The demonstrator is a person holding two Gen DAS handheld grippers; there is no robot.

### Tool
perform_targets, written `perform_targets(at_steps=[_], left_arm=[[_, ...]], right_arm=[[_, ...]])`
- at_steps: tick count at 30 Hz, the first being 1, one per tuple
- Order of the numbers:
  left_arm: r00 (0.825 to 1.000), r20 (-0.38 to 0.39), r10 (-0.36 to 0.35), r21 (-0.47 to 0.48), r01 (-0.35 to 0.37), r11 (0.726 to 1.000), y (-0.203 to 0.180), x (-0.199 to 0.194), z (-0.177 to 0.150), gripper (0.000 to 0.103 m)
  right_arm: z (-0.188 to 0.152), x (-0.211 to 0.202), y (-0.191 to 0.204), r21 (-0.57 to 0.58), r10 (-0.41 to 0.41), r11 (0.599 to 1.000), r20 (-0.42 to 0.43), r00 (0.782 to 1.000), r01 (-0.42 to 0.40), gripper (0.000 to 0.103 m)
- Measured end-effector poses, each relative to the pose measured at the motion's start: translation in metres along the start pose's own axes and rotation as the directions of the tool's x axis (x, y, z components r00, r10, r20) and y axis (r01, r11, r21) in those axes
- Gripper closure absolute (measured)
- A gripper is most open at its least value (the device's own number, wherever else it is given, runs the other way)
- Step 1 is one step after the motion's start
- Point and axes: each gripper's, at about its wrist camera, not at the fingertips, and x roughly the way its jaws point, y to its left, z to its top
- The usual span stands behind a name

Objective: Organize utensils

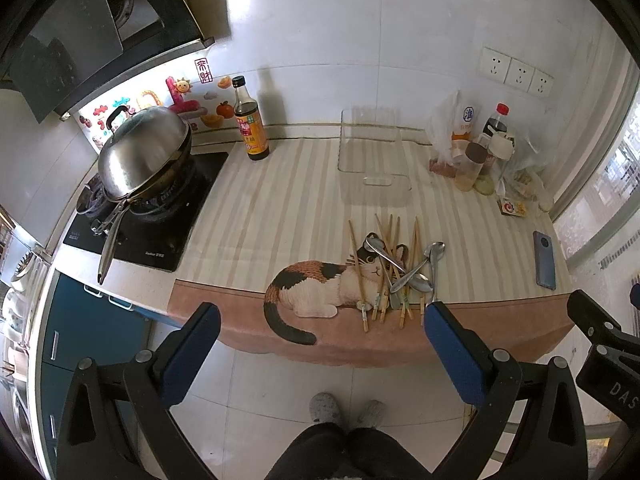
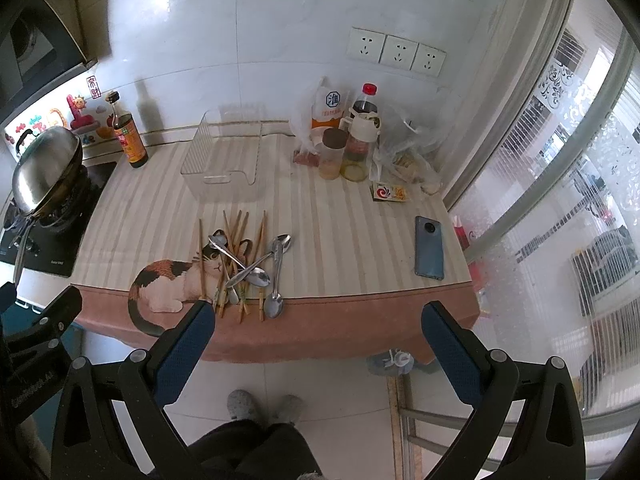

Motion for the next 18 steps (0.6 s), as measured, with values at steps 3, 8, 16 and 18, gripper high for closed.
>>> perform_targets(at_steps=[3,8,16,18], left_arm=[[1.000,0.001,-0.001,0.002,0.001,1.000,0.000,-0.001,-0.001,0.000],[1.000,-0.002,-0.003,-0.001,0.003,1.000,-0.001,0.000,0.000,0.000],[1.000,0.002,-0.006,0.007,0.006,1.000,-0.009,0.000,-0.001,0.000],[1.000,0.001,-0.009,0.007,0.008,1.000,-0.013,0.001,-0.003,0.000]], right_arm=[[0.000,0.000,0.001,-0.001,-0.002,1.000,0.002,1.000,0.002,0.000],[0.004,0.000,-0.002,0.000,-0.001,1.000,0.003,1.000,0.001,0.000],[0.004,0.001,-0.004,0.006,-0.004,1.000,-0.002,1.000,0.004,0.000],[0.004,0.001,-0.004,0.006,-0.004,1.000,-0.002,1.000,0.004,0.000]])
